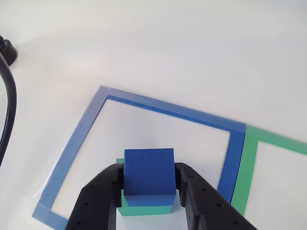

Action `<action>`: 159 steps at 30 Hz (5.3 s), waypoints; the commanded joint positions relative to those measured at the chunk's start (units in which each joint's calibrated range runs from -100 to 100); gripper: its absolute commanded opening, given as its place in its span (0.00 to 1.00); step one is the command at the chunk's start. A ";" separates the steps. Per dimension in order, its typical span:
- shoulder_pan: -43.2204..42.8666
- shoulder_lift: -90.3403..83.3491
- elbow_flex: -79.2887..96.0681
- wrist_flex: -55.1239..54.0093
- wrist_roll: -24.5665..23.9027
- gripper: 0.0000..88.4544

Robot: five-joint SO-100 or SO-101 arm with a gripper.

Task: Tower of hanoi

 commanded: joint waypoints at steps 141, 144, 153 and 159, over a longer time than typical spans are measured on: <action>56.46 -11.84 9.55 -3.47 0.39 0.52; 56.00 -6.79 9.37 -9.38 0.39 0.51; 54.93 6.27 5.64 -21.20 0.39 0.50; 54.25 12.52 1.55 -24.28 0.39 0.50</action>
